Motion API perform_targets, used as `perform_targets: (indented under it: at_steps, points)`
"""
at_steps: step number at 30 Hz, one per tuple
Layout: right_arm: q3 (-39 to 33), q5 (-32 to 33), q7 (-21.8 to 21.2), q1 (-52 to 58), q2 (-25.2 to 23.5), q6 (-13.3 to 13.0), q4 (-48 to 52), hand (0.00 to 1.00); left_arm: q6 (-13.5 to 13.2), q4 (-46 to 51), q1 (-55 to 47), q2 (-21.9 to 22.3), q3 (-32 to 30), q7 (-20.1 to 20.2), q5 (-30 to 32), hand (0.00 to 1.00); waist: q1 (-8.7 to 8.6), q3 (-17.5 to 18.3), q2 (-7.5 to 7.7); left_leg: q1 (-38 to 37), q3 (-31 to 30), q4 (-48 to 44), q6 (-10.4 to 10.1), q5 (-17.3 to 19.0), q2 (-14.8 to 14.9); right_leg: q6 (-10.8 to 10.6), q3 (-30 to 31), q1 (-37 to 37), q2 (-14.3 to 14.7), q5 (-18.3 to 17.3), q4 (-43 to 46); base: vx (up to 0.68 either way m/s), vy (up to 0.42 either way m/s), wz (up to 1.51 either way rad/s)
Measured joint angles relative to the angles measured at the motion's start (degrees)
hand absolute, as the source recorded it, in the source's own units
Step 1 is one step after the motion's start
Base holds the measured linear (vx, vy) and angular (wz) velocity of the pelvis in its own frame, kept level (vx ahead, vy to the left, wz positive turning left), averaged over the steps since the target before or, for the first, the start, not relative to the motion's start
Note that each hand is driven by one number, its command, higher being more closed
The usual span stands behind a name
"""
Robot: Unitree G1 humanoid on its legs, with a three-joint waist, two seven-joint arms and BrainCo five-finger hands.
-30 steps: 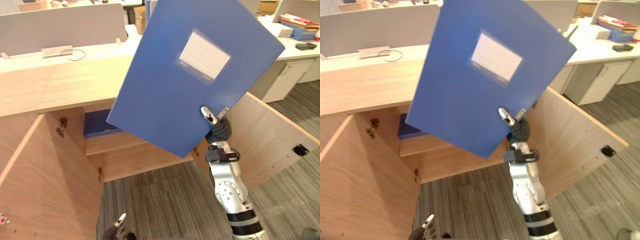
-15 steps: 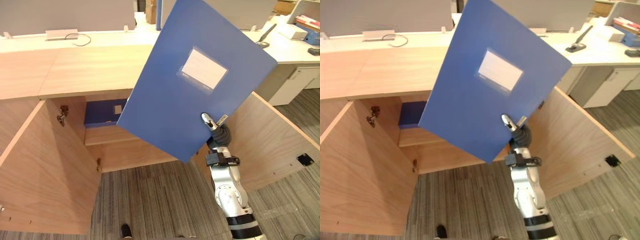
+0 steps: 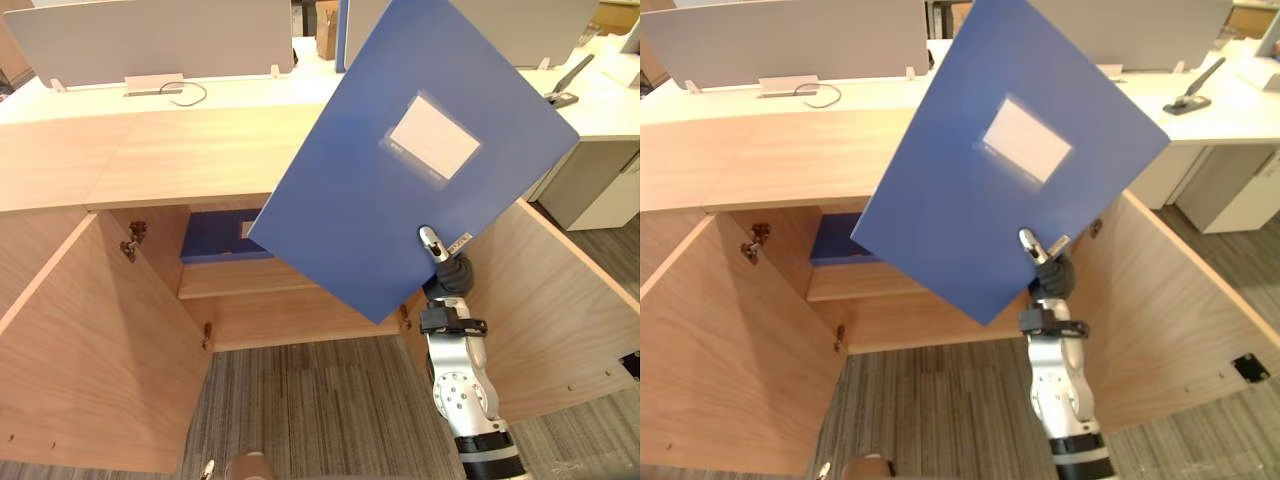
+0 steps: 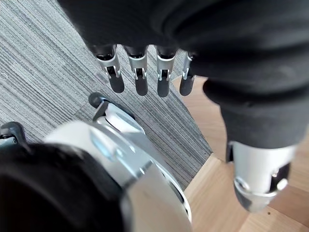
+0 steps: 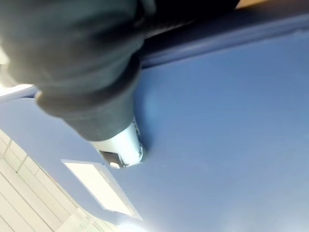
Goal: Walk over to the cabinet, pick up the folder, carry it to the office cabinet, place the folder inside the office cabinet, then close the office cabinet door
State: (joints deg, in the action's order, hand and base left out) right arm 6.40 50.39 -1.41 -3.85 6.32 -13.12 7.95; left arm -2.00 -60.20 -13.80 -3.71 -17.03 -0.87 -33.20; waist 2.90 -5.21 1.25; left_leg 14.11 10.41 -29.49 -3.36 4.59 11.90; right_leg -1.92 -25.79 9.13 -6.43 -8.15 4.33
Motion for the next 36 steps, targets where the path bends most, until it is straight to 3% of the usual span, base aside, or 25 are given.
perform_targets:
  at_steps: [2,3,4,6,7,10,16,20,22,24,26,27,29,30,31,32,33,36]
  points:
    - [0.03,0.18,0.47,-0.41,-0.02,-0.01,-0.20,1.00,0.28,-0.12,-1.52,0.40,-0.04,0.09,0.23,0.00,0.59,-0.31,-0.58,-1.38,-2.28,10.46,-0.52,-0.03,-3.97,-0.37,1.68,-0.16,-0.62,0.18,0.13,0.06,0.187,-0.52]
    - [0.06,0.18,0.61,-0.62,0.05,-0.02,-0.39,1.00,0.29,-0.14,-2.25,0.69,-0.21,0.08,0.32,0.00,0.65,-0.15,-1.10,-2.35,-2.80,14.27,-0.94,-2.26,-4.60,-0.73,2.35,-0.20,-0.27,0.17,0.11,0.10,0.194,-0.61]
    - [-0.08,0.16,0.82,-1.12,0.08,-0.12,-1.14,1.00,0.32,-0.29,-3.21,1.59,-1.14,0.10,1.10,0.00,1.06,0.21,-2.31,-3.94,-4.49,19.19,0.85,-8.38,-5.04,-1.68,3.81,-0.07,0.65,0.06,-0.10,0.08,0.148,-0.41]
    - [0.38,0.11,1.54,-0.98,-1.88,-0.09,-1.58,1.00,0.27,-0.70,-3.16,1.09,-3.99,0.10,2.29,0.00,0.37,0.76,0.42,-6.86,-4.25,24.39,1.28,-10.12,-7.35,-2.54,4.00,0.17,-1.56,0.11,-0.50,0.14,0.122,-0.15]
    - [0.91,0.12,1.44,-0.99,-2.11,-0.09,-1.18,1.00,0.28,-0.72,-2.61,1.05,-5.10,0.10,3.52,0.00,0.13,0.89,0.82,-8.48,-4.04,27.69,1.73,-11.54,-8.71,-2.90,3.97,0.14,-2.71,0.12,-0.64,0.14,0.090,0.04]
    - [3.02,0.05,0.77,-0.95,-2.16,0.24,-1.20,1.00,0.19,-0.55,-1.61,1.10,-5.36,0.16,5.68,0.00,0.11,0.97,0.54,-11.02,-3.11,32.77,2.66,-13.15,-10.90,-4.08,4.20,0.04,-4.40,0.28,-0.67,0.10,0.100,-0.02]
    - [3.92,-1.15,0.46,-0.96,-2.25,1.12,-2.80,1.00,0.03,-0.56,-0.17,0.31,-3.55,0.25,6.20,0.00,0.27,0.91,0.34,-11.87,-2.37,34.41,3.05,-13.42,-12.17,-5.34,4.38,-0.28,-5.69,1.04,-0.67,0.06,0.058,-0.05]
    - [3.74,-2.34,0.44,-0.96,-1.61,1.86,-3.87,1.00,-0.39,-0.57,-0.19,0.11,-0.25,0.29,6.48,0.00,0.74,1.53,-1.29,-12.47,-1.35,34.45,3.06,-12.34,-12.44,-6.74,5.63,-3.77,-7.63,0.32,5.88,0.00,0.065,-0.21]
    - [3.33,-2.37,0.44,-0.94,-0.65,1.98,-3.87,1.00,-0.42,-0.66,-0.56,0.15,1.77,0.57,7.47,0.00,0.32,1.23,-2.87,-14.40,-1.41,34.45,2.98,-11.56,-12.27,-6.61,5.81,-7.75,-9.97,0.00,17.69,-0.02,0.105,-0.08]
    - [3.32,-2.35,0.32,-0.92,-0.73,1.99,-3.85,1.00,-0.53,-1.02,-1.07,-0.47,2.52,0.90,8.94,0.00,-0.13,1.24,-2.44,-16.08,-1.71,34.47,3.41,-10.83,-13.32,-5.85,5.38,-11.03,-13.31,0.38,27.60,-0.03,0.104,0.11]
    - [3.65,-2.35,-0.35,-0.82,-1.02,1.99,-3.78,1.00,-0.39,-1.17,-1.04,-0.98,2.60,1.35,11.27,0.00,-0.48,1.49,-1.76,-16.41,-3.38,34.46,4.19,-10.18,-14.04,-0.45,1.94,-12.48,-15.99,-0.33,33.04,-0.02,0.043,0.26]
    - [3.97,-2.35,-0.53,-0.62,-1.15,2.08,-3.78,1.00,-0.31,-1.18,-0.97,-1.08,2.59,1.35,11.45,0.00,-0.60,1.41,-1.68,-16.30,-4.02,34.45,4.25,-10.13,-13.98,-0.69,1.73,-12.49,-15.57,-2.54,32.65,-0.03,-0.019,0.28]
    - [4.06,-3.36,-0.79,0.20,-1.46,3.11,-3.79,1.00,-0.28,-1.20,-1.10,-1.13,2.45,1.35,11.49,0.00,-0.23,0.98,-1.87,-16.16,-5.99,34.35,4.35,-10.16,-12.23,-2.74,2.52,-12.29,-10.53,-5.71,25.67,-0.05,-0.087,0.27]
    - [4.01,-4.11,-0.80,0.49,-1.56,3.11,-3.98,1.00,-0.28,-1.53,-1.26,-1.25,2.13,1.36,11.49,0.00,-0.32,0.79,-1.79,-16.16,-6.57,34.16,4.21,-10.27,-11.42,-2.60,2.61,-11.55,-7.97,-5.21,20.04,-0.04,-0.161,0.29]
    - [3.94,-4.44,-0.81,0.75,-1.84,3.15,-3.99,1.00,-0.27,-2.31,-1.37,-1.99,0.89,1.56,11.66,0.00,-0.26,0.90,0.04,-16.24,-6.41,34.16,3.51,-10.63,-11.80,-0.67,2.65,-11.22,-6.59,-0.87,12.35,-0.01,-0.165,0.36]
    - [3.74,-4.38,-0.87,1.06,-1.95,3.17,-4.00,1.00,-0.08,-2.98,-1.16,-2.14,0.07,1.52,12.33,0.00,-0.52,0.81,0.23,-16.37,-6.67,34.26,3.24,-10.81,-11.74,-1.97,3.03,-10.73,-6.31,0.95,12.01,0.03,-0.162,0.21]
    - [3.55,-4.35,-0.75,1.48,-1.70,3.19,-4.00,1.00,-0.03,-3.13,-1.53,-1.53,-0.69,1.54,12.70,0.00,-0.17,1.33,0.00,-16.44,-6.32,34.35,2.08,-11.23,-10.44,-1.81,2.79,-9.91,-4.62,1.63,9.50,0.05,-0.142,-0.09]
    - [3.89,-4.22,-0.68,1.43,-1.67,3.18,-3.82,1.00,0.49,-3.35,-2.65,0.45,-4.57,1.51,13.08,0.00,-0.09,1.36,-0.84,-15.76,-4.43,34.39,1.15,-10.86,-7.79,-1.06,3.86,-10.01,-1.12,2.86,5.37,0.03,-0.121,-0.36]
